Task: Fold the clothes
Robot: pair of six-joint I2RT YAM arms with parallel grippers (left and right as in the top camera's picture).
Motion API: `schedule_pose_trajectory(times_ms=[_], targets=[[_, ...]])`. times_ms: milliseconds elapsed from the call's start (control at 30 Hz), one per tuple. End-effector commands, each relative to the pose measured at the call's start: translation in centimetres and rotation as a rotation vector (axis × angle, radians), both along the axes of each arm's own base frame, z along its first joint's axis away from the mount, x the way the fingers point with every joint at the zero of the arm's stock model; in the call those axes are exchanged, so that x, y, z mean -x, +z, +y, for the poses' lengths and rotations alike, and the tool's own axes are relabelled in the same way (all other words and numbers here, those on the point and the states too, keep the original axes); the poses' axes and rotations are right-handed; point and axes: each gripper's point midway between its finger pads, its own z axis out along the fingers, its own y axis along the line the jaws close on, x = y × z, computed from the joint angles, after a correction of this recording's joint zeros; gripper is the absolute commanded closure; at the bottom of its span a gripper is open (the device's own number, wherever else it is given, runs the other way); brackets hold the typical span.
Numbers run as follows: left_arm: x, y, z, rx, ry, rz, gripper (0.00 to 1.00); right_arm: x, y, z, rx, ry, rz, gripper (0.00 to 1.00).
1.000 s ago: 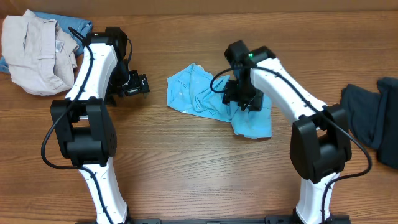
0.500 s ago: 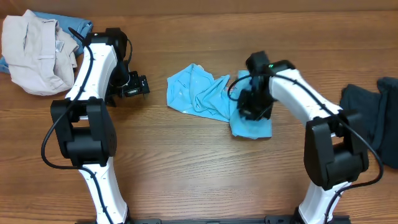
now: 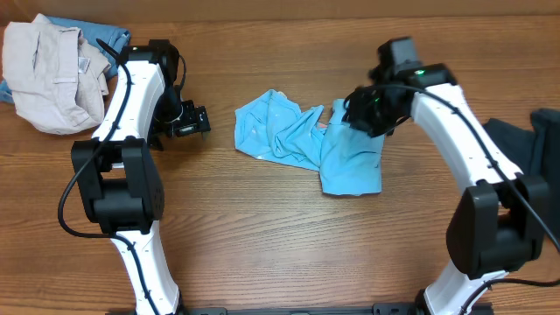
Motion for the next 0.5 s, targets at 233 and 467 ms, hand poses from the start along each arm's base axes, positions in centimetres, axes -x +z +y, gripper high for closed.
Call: schedule_pose_trajectory(times_ms=[233, 467], targets=[[0.3, 0.6, -0.1, 0.014, -0.014, -0.004, 0.0, -1.6, -5.4, 1.1, -0.074, 0.004, 0.073, 0.86], [0.4, 0.7, -0.1, 0.014, -0.014, 0.001, 0.0, -5.4, -8.0, 1.5, -0.084, -0.038, -0.019, 0.86]])
